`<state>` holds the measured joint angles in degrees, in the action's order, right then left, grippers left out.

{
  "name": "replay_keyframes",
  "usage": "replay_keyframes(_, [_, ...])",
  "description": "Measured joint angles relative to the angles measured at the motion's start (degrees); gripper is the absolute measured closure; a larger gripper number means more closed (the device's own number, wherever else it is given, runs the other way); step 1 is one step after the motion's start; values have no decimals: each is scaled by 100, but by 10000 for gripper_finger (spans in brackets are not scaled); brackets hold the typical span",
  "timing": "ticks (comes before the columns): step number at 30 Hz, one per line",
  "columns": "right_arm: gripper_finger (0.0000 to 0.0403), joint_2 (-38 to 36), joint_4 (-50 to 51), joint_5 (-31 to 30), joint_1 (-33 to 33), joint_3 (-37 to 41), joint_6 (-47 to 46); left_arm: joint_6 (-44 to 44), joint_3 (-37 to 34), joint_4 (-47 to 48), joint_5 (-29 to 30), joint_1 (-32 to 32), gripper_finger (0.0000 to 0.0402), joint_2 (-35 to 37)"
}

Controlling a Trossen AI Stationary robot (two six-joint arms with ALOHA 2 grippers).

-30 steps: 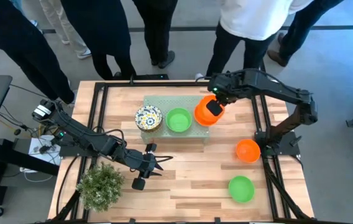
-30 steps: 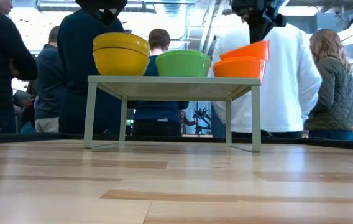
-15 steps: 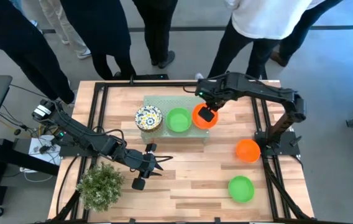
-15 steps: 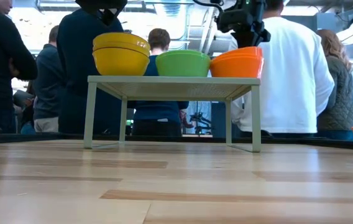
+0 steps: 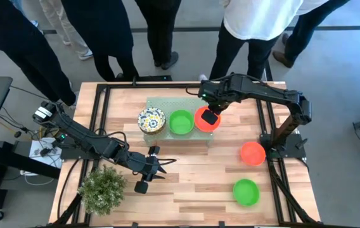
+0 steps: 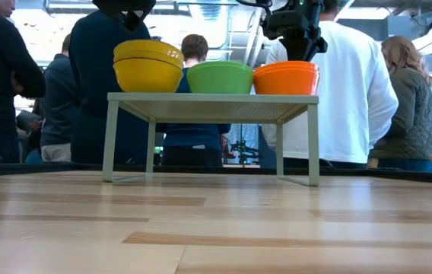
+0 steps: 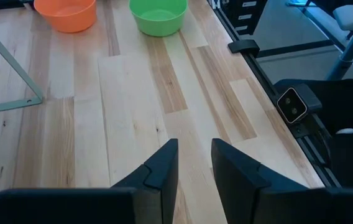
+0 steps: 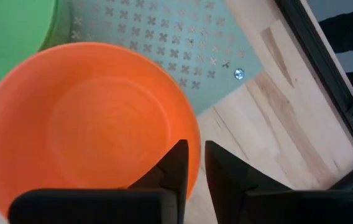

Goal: Pick & Place Mini bowls
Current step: Stack the orange bowl on top of the orange bowl on the shelf

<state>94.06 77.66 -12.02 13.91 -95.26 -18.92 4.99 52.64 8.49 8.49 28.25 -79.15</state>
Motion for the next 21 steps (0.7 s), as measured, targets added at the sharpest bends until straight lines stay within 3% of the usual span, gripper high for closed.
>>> replay_keyframes(7, [337, -61, 60, 17, -5, -6, 0, -1, -1, 0, 0, 0, 304, 0])
replay_keyframes(21, [335, -289, 996, 18, -476, -966, -175, 0, -2, 0, 0, 0, 304, 0])
